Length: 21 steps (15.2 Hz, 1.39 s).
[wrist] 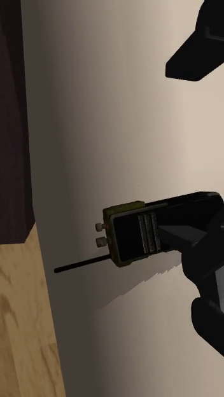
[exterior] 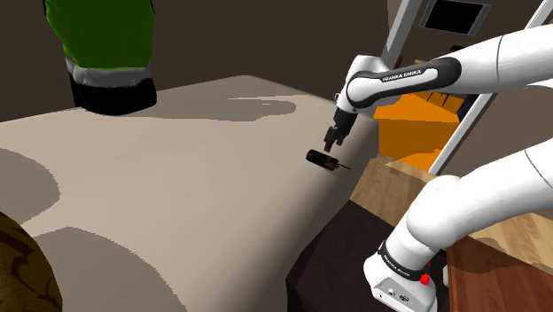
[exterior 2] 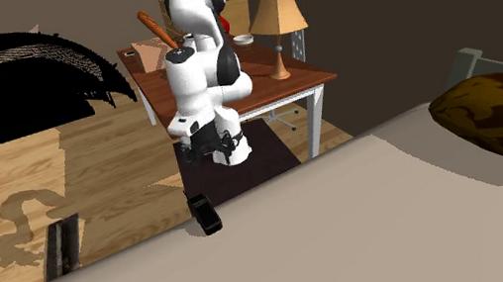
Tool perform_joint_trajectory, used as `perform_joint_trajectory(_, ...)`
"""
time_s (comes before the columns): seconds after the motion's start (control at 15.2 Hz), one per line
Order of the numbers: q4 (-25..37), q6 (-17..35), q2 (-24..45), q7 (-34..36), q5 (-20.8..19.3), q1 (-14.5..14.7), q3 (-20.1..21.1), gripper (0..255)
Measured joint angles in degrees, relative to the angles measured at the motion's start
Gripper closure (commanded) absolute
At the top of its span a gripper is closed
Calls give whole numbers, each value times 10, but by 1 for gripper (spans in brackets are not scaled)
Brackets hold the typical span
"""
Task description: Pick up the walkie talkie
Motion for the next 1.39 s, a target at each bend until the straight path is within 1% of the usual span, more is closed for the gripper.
perform_joint_trajectory(0.2, 5, 43, 56, -37, -1, -6, -33, 0)
perform_joint_trajectory(0.33, 18, 73, 104, -63, 7, -5, -53, 0)
perform_joint_trajectory(0.46, 23, 95, 137, -86, 13, -7, -70, 0)
perform_joint_trajectory(0.99, 8, 163, 195, -114, 36, -2, -85, 0)
perform_joint_trajectory(1.06, 7, 166, 198, -115, 37, -2, -85, 255)
perform_joint_trajectory(1.39, 7, 170, 200, -116, 38, -1, -86, 255)
